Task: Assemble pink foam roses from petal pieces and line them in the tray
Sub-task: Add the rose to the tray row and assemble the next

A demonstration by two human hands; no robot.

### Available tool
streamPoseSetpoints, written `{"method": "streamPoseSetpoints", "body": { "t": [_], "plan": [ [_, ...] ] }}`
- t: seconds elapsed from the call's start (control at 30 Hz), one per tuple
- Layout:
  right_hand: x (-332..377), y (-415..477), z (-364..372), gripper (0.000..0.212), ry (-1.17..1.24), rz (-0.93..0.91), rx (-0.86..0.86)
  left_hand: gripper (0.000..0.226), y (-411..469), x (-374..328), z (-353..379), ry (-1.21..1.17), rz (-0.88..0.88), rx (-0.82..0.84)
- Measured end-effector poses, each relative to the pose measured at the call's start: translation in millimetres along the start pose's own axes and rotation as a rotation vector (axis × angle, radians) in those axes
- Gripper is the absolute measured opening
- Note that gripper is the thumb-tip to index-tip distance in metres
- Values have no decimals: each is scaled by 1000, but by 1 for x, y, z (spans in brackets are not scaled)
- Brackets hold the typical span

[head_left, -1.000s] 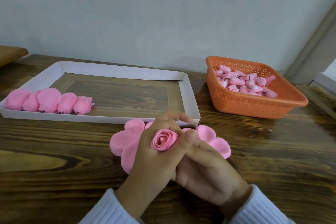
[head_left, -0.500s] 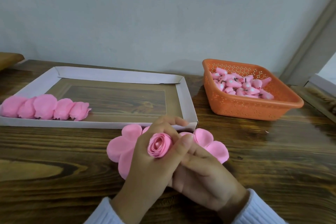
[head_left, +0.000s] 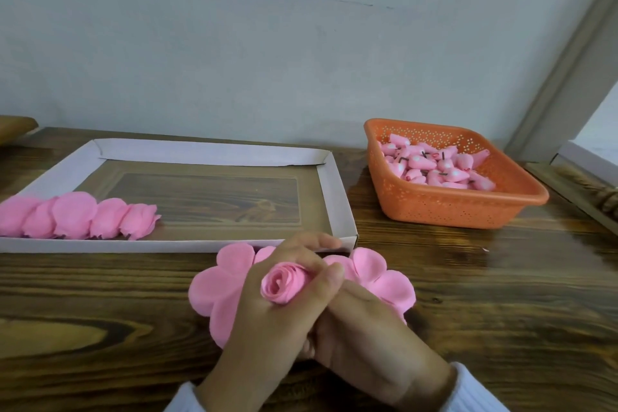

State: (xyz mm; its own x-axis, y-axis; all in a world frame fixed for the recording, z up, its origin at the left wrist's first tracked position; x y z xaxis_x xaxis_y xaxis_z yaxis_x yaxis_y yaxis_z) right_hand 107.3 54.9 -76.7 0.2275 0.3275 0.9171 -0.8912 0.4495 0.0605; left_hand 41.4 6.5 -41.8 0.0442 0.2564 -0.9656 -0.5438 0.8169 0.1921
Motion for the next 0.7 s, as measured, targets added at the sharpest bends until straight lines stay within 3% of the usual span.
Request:
{"method": "streamPoseSetpoints", "body": {
  "t": [0.07, 0.17, 0.37, 0.5, 0.7],
  "plan": [
    [-4, 1, -2, 49, -35, -11, -5, 20, 0, 0, 0, 17, -4, 6],
    [9, -3, 8, 47, 145, -27, 88, 33, 1, 3, -6, 42, 9, -78],
    [8, -2, 7, 55, 142, -12, 64, 14, 0, -1, -2, 7, 40, -65],
    [5, 0, 4, 47, 101, -10, 29, 15, 1, 1, -2, 43, 27, -65],
    [13, -4, 11, 39, 185, -53, 118, 16, 2, 4, -6, 10, 24, -112]
  ]
}}
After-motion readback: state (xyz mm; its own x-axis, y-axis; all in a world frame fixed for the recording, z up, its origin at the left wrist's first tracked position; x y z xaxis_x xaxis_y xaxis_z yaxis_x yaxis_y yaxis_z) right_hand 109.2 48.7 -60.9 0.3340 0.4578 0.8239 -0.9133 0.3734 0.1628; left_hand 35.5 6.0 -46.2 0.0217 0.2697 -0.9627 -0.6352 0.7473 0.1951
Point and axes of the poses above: each hand's wrist, its own y-axis towards the middle knuckle, its own z-axis out of the palm, x = y × z, the point moved 5 cm from there along y, towards the middle knuckle, and after that the axes turned 9 degrees about -z, right-handed, at the moved point
